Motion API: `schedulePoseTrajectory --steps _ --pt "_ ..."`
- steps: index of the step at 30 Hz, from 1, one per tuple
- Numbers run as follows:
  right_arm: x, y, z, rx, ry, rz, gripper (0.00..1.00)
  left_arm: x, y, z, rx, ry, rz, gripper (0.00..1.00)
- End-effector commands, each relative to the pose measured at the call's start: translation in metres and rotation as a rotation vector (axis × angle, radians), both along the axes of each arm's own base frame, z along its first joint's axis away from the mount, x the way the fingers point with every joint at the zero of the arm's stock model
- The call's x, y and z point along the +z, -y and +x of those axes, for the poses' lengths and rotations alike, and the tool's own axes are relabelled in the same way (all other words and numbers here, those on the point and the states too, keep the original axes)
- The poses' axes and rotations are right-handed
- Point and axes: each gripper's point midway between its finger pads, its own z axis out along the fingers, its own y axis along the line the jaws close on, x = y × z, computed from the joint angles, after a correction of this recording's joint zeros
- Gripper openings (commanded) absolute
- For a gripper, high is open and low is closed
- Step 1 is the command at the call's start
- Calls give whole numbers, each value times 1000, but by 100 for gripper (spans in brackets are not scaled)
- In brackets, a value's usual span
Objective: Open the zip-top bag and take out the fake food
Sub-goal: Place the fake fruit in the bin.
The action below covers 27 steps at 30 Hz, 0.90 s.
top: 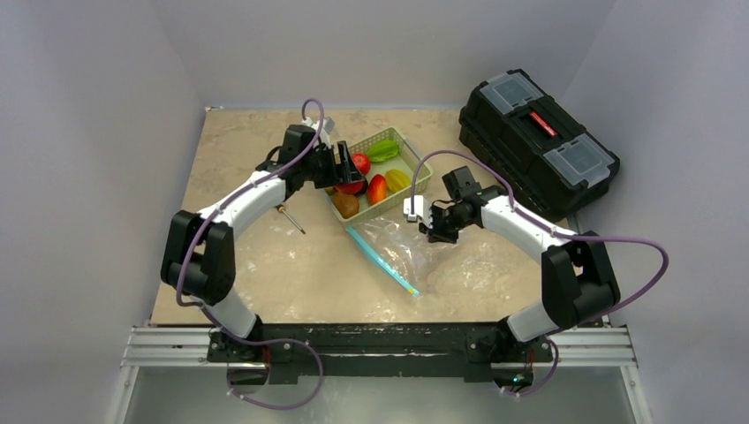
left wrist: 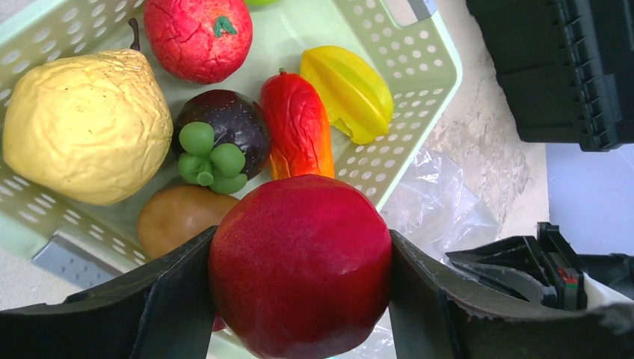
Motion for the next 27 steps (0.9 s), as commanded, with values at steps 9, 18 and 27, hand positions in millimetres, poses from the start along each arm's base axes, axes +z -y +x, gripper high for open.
schedulePoseTrajectory --steps 9,18,27 --pt "7 -4 6 11 16 14 0 -13 11 12 -65 -45 6 63" --pt "8 -3 6 9 17 15 0 -7 13 12 -73 -25 7 91" --pt "8 -4 6 9 17 15 0 40 2 2 -46 103 -3 94"
